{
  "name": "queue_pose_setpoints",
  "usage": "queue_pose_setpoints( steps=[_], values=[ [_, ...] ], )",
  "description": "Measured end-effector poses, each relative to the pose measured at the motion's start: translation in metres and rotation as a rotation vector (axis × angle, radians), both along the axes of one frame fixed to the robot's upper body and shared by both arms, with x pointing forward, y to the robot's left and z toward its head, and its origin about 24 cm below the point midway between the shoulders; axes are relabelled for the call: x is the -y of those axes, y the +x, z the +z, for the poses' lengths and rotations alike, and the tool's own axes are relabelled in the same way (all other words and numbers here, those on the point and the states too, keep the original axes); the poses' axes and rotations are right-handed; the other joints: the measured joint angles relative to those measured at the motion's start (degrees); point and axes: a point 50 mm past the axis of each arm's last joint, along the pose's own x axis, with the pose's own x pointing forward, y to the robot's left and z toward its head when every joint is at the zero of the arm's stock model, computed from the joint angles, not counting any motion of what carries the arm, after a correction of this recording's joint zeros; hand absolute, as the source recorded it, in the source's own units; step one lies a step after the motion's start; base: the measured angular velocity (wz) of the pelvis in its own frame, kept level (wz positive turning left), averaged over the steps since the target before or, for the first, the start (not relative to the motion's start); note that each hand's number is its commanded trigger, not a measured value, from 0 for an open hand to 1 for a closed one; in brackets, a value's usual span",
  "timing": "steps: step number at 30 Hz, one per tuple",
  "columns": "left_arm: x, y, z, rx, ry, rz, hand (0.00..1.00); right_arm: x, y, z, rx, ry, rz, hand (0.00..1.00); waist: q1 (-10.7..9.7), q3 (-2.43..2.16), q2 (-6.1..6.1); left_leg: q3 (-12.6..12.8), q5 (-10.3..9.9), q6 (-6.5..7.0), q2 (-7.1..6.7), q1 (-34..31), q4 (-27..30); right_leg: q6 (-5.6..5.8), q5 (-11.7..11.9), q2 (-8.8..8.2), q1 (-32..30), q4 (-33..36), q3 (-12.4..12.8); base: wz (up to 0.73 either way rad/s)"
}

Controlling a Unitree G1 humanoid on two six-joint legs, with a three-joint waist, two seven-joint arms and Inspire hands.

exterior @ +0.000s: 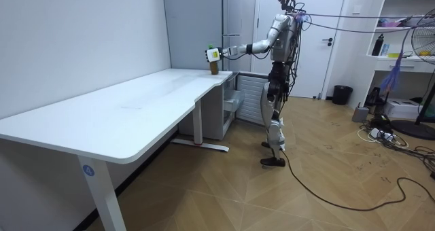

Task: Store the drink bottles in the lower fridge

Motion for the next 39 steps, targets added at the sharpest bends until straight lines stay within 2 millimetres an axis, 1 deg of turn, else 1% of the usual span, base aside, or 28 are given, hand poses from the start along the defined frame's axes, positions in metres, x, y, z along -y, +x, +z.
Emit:
queue_pose_setpoints(
  steps=[8,13,17,22,24,28,29,30,31,33,37,39],
  values=[
    [0.003,0.0,-0.002,-0.015,-0.003,-0.019,1.0,-0.001,0.003,-0.001,-0.002,0.003,0.026,0.0,-0.49,0.04,-0.08,-0.01,0.0,0.0,0.0,-0.1,0.03,0.0,0.0,0.0,-0.02,0.0,0.0,0.0],
    [0.004,0.0,-0.003,-0.017,-0.004,-0.02,1.0,-0.002,0.003,-0.001,-0.003,0.004,0.034,0.0,-0.74,0.18,-0.43,-0.13,0.0,0.0,0.0,-0.09,0.08,0.0,0.0,0.01,-0.2,0.0,0.11,0.0],
    [0.004,0.0,-0.003,-0.016,-0.006,-0.026,1.0,-0.003,0.003,-0.001,-0.013,0.008,0.041,0.0,-0.74,0.03,-0.76,-0.24,0.0,0.0,-0.01,-0.01,0.09,0.0,0.0,0.01,-0.07,0.15,0.26,-0.01],
    [0.005,0.001,-0.003,-0.016,-0.011,-0.029,1.0,-0.003,0.006,-0.001,-0.012,0.009,0.058,0.0,-0.83,0.07,-0.93,-0.34,0.0,0.0,-0.01,-0.1,0.13,-0.01,0.0,-0.04,-0.22,0.87,0.24,0.0],
    [0.006,0.001,-0.001,-0.009,-0.008,-0.028,1.0,-0.003,0.011,-0.001,-0.001,0.007,0.06,0.0,-1.12,0.05,-1.04,-0.54,0.0,0.0,-0.03,-0.65,0.23,0.0,-0.01,-0.13,-0.27,0.88,-0.07,0.1],
    [0.011,0.003,0.008,0.033,0.005,-0.028,1.0,-0.003,0.013,-0.001,0.001,0.006,0.065,0.0,-0.73,-0.14,-1.43,-0.81,0.0,0.0,-0.04,-1.3,0.73,-0.01,-0.1,-0.2,-0.72,0.9,-0.45,0.08],
    [0.017,0.005,0.012,0.054,0.015,-0.031,1.0,-0.003,0.013,-0.001,-0.001,0.006,0.069,0.0,-0.52,-0.23,-1.51,-1.28,0.01,0.02,-0.08,-1.76,0.88,-0.02,-0.09,-0.28,-0.96,0.92,-0.85,0.16],
    [0.025,0.005,0.015,0.077,0.009,-0.04,1.0,-0.003,0.013,-0.001,-0.003,0.005,0.074,0.0,0.15,-0.24,-1.55,-1.77,0.02,0.03,-0.1,-1.97,0.91,-0.05,-0.06,-0.3,-1.07,0.94,-1.08,0.15],
    [0.028,0.005,0.017,0.09,0.001,-0.044,1.0,-0.003,0.012,-0.001,-0.004,0.006,0.079,0.0,0.41,-0.24,-1.58,-1.79,0.02,0.03,-0.1,-1.99,0.93,-0.06,-0.05,-0.3,-1.08,0.93,-1.16,0.09],
    [0.037,0.001,0.024,0.135,-0.018,-0.055,1.0,-0.005,0.015,-0.002,-0.004,0.008,0.096,0.0,1.26,-0.27,-1.61,-2.37,0.04,0.02,-0.09,-2.08,1.1,-0.07,-0.05,-0.29,-0.99,0.95,-1.32,0.02],
    [0.043,-0.01,0.033,0.192,-0.015,-0.08,1.0,-0.006,0.021,-0.002,0.007,0.012,0.112,0.0,2.28,-0.27,-1.64,-2.67,0.04,0.02,-0.1,-2.05,1.12,-0.08,-0.06,-0.36,-0.71,0.83,-1.73,0.05],
    [0.045,-0.016,0.036,0.208,-0.015,-0.091,1.0,-0.006,0.027,-0.002,0.021,0.012,0.109,0.0,2.64,-0.24,-1.69,-3.68,0.04,0.02,-0.26,-1.97,1.24,-0.09,-0.1,-0.65,-0.06,0.71,-3.07,0.23]
  ],
)
